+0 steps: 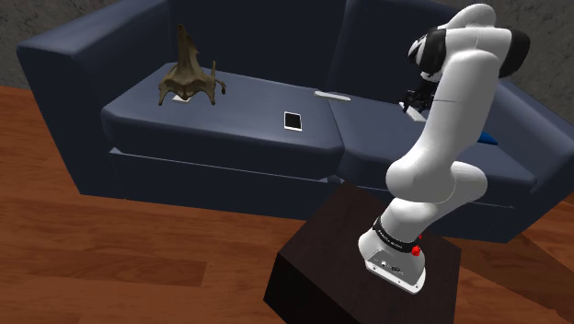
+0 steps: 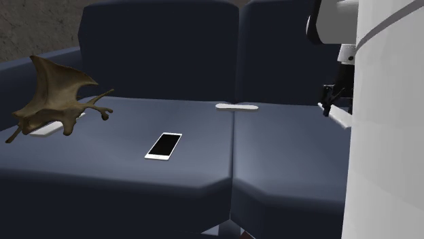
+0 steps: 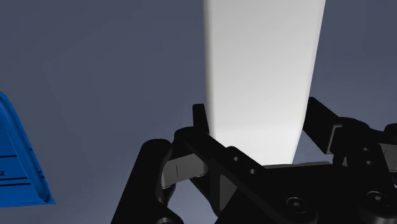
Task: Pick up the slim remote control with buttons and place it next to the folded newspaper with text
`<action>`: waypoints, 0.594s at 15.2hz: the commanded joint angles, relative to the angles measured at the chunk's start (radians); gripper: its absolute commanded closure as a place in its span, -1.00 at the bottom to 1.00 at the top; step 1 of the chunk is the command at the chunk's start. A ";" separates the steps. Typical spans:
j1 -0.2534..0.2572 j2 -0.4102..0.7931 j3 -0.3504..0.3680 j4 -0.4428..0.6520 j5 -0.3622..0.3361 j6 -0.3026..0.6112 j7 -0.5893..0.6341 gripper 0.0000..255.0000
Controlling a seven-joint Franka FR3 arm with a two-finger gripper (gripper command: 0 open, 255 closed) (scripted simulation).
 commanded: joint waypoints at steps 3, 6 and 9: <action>-0.099 0.088 -0.001 0.115 0.048 -0.041 -0.089 1.00; -0.182 0.160 0.004 0.222 0.082 -0.083 -0.149 1.00; -0.216 0.197 0.010 0.251 0.100 -0.078 -0.173 1.00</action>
